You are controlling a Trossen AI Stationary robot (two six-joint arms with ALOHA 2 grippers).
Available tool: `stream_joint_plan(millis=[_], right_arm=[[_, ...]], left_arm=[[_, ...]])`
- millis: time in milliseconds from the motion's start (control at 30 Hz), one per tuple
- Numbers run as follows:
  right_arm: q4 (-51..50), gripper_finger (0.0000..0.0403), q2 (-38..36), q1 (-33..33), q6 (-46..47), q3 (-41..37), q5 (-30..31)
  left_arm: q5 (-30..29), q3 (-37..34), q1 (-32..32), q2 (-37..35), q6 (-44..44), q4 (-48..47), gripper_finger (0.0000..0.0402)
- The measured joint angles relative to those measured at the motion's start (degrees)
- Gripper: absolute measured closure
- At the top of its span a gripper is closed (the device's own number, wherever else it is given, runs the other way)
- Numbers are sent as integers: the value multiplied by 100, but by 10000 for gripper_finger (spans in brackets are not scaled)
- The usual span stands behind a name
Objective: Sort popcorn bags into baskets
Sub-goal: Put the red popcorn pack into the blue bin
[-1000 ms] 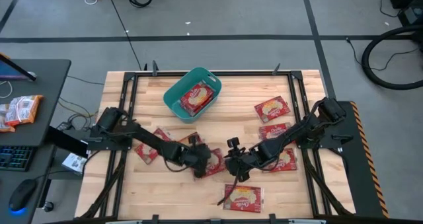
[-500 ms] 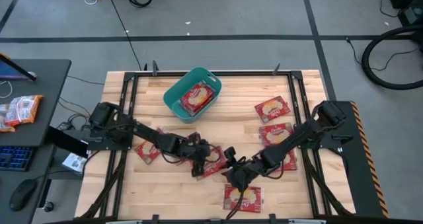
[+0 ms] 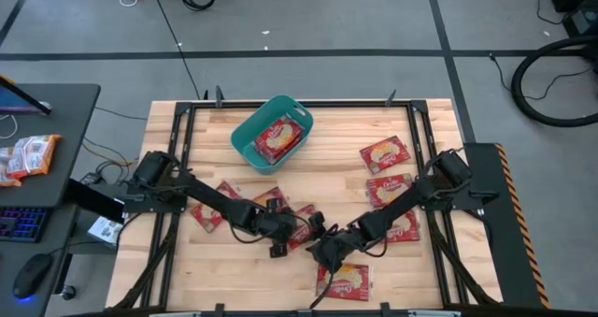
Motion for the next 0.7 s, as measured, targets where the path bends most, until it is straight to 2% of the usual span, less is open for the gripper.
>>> stream_joint_plan(millis=[267, 467, 700], right_arm=[[81, 234, 260, -167, -475, 1, -249], [-64, 231, 427, -200, -710, 14, 479], [-355, 247, 422, -263, -1053, 26, 590]], left_arm=[[-233, -16, 4, 22, -202, 258, 260], [-221, -20, 8, 26, -216, 295, 260], [-193, -22, 9, 28, -113, 289, 260]])
